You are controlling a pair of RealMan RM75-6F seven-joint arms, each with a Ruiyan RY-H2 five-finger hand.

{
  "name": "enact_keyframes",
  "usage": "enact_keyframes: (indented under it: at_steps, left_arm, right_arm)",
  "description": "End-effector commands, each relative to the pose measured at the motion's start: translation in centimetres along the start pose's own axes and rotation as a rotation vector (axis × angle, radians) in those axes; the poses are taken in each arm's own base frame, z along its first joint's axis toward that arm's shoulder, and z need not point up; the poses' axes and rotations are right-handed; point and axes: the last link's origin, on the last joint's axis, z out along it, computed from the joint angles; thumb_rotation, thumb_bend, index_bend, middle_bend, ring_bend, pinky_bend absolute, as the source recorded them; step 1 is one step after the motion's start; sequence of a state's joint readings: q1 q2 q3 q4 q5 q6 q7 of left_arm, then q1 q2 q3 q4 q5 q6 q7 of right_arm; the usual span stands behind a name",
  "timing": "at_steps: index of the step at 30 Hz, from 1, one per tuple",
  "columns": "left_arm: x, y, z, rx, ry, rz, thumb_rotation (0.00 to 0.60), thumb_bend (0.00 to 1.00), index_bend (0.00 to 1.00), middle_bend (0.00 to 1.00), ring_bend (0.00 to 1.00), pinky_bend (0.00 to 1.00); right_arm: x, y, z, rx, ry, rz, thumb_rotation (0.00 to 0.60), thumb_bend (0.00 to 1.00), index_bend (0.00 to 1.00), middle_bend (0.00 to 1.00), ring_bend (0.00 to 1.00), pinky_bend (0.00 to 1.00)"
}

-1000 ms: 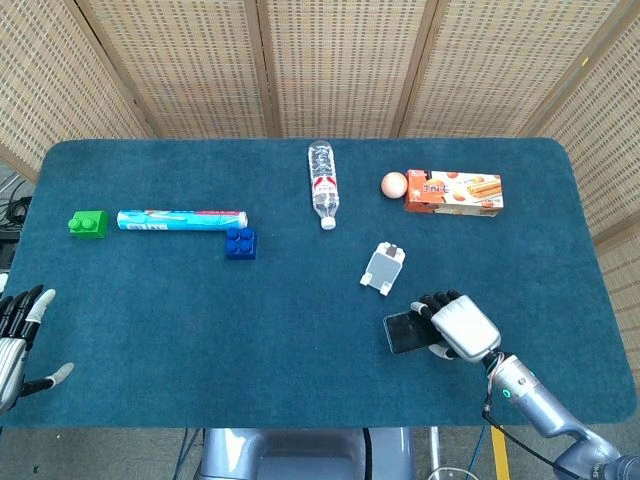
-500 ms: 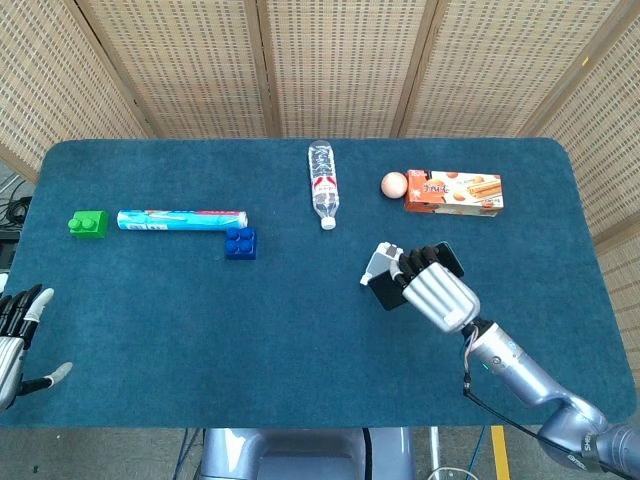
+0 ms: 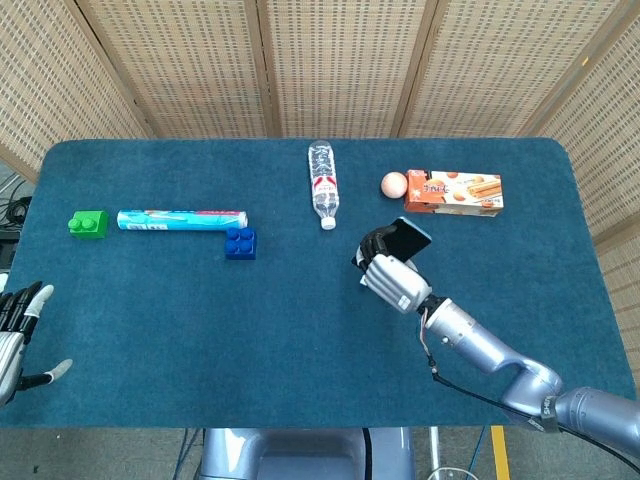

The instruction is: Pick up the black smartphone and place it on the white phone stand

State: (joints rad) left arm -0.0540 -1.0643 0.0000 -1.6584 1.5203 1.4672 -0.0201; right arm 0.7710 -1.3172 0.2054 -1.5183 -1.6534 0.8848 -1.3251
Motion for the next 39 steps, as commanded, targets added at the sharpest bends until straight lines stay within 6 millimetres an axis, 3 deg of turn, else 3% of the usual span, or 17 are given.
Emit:
enact_keyframes:
  at_steps: [1, 16, 39]
  left_arm:
    - [-0.1, 0.0, 0.3, 0.006, -0.008, 0.0, 0.6, 0.0, 0.0, 0.0, 0.0, 0.0]
    - [-0.4, -0.1, 0.7, 0.016, -0.027, 0.008, 0.6, 0.0, 0.0, 0.0, 0.0, 0.0]
    - [-0.5, -0.1, 0.7, 0.011, -0.04, 0.004, 0.6, 0.0, 0.0, 0.0, 0.0, 0.0]
  right_arm:
    - [0.0, -2.0, 0.5, 0.064, -0.005, -0.032, 0.6, 0.49, 0.43, 0.53, 0.46, 0.41]
    - [-2.1, -4.0, 0.4, 0.114, -0.023, -0.171, 0.6, 0.49, 0.43, 0.52, 0.46, 0.41]
    - [-2.0, -6.3, 0.4, 0.158, 0.006, -0.194, 0.6, 0.47, 0.44, 0.48, 0.45, 0.41]
